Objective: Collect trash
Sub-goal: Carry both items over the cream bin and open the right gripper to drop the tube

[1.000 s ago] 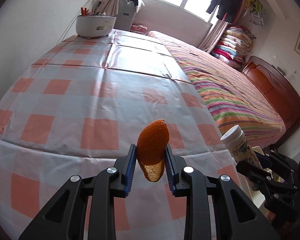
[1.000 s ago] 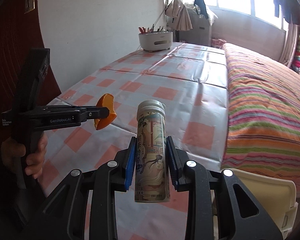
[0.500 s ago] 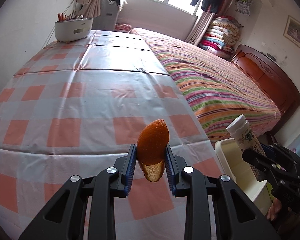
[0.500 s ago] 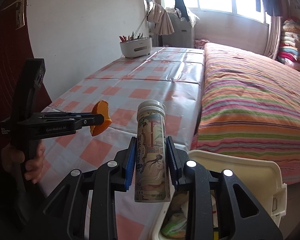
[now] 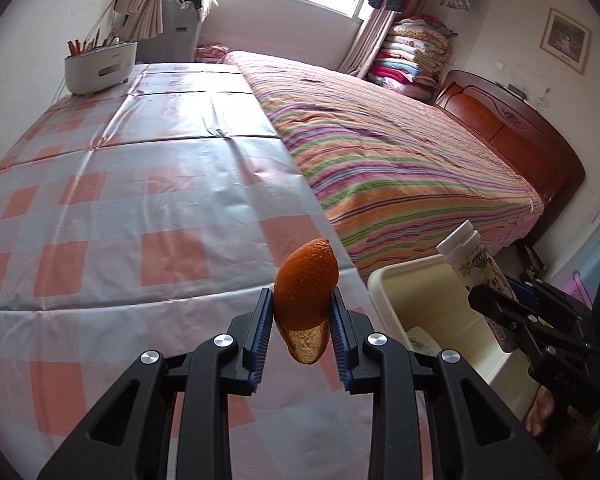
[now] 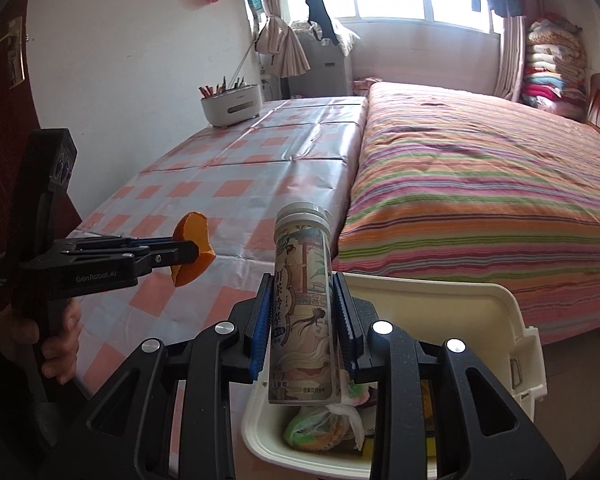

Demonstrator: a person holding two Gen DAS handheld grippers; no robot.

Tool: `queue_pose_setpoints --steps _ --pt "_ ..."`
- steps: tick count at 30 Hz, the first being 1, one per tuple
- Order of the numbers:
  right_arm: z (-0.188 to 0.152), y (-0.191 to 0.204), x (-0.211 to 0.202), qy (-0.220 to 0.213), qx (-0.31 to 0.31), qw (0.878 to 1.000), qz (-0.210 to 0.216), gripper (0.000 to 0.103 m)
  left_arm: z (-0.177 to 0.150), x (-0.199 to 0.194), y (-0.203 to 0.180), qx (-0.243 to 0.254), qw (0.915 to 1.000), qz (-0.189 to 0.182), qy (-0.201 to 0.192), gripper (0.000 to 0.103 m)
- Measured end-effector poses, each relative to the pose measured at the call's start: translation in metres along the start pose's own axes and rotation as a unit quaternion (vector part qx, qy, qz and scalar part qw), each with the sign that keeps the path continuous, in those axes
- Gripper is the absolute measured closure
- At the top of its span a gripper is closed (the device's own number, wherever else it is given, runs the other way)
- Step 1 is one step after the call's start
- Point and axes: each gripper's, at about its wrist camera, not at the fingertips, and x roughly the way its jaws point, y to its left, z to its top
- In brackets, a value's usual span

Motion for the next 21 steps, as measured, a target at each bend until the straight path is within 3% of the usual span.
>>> queue_pose_setpoints --steps 21 --pt "-0.022 -0.051 -0.022 -0.015 0.084 0.994 -0.066 0.075 -0.009 0.013 -0.075 0.057 0.9973 -0.046 0.013 0.076"
